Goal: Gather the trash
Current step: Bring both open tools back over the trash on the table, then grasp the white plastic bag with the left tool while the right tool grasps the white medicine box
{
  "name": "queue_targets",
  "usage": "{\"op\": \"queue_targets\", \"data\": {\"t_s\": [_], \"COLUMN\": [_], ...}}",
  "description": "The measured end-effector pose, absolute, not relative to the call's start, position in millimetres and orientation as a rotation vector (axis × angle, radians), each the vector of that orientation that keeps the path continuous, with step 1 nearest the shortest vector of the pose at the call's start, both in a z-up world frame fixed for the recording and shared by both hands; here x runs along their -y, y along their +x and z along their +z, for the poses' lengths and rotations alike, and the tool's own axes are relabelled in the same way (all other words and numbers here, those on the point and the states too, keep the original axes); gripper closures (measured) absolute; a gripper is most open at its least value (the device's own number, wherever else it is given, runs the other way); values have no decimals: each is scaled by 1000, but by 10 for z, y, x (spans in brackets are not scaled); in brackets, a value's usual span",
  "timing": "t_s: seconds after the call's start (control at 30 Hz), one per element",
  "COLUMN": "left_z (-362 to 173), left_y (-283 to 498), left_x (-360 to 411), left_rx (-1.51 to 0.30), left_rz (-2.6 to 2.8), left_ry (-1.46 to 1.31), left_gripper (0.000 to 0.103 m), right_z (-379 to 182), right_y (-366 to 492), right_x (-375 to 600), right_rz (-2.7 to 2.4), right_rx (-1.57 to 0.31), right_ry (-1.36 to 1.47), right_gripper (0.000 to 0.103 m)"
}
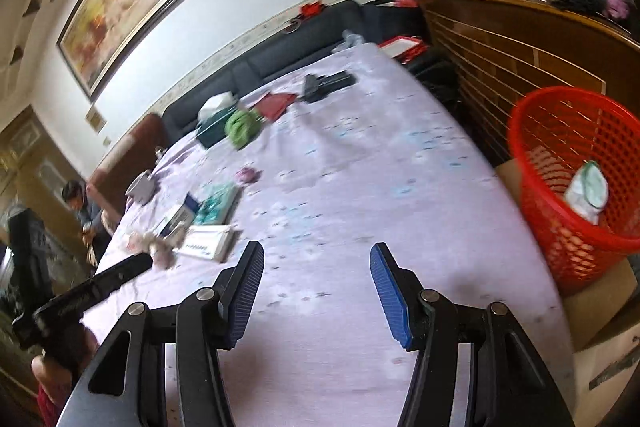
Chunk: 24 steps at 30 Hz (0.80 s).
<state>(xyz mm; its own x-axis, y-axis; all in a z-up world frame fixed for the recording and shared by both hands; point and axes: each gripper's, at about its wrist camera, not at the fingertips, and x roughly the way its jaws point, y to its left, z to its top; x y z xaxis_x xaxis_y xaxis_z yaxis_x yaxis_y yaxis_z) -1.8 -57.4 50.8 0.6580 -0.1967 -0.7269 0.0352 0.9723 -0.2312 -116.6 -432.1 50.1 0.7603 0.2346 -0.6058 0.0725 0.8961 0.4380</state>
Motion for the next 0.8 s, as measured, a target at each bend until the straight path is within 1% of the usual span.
{"op": "queue_targets", "data": {"t_s": [0.17, 0.3, 0.37, 0.53, 0.67, 0.8], "left_z": [326, 155, 90, 18, 89, 191], "left_y": [347, 606, 661, 683, 589, 505], "left_x": [315, 316, 318, 326, 297, 273], "left_rx": [-880, -908, -923, -917, -858, -786], "left_rz": [-127, -119, -129, -142, -121, -101], "left_ry": [-314, -321, -335, -329, -306, -283], "left_gripper": [41, 42, 51, 66, 70, 70], "right_z": [500, 500, 498, 480, 474, 467], "right_y": [-1034, -982, -955, -889, -778, -536], "right_x": [4000, 3813, 3763, 3685, 3600, 3447], "right_rz": [144, 168, 177, 190, 209, 250], "right_rx": [-729, -745, -755, -783, -807, -840], "right_ry": [426, 389, 376, 362, 348, 335], "right_gripper": [43, 43, 43, 43, 43, 43]}}
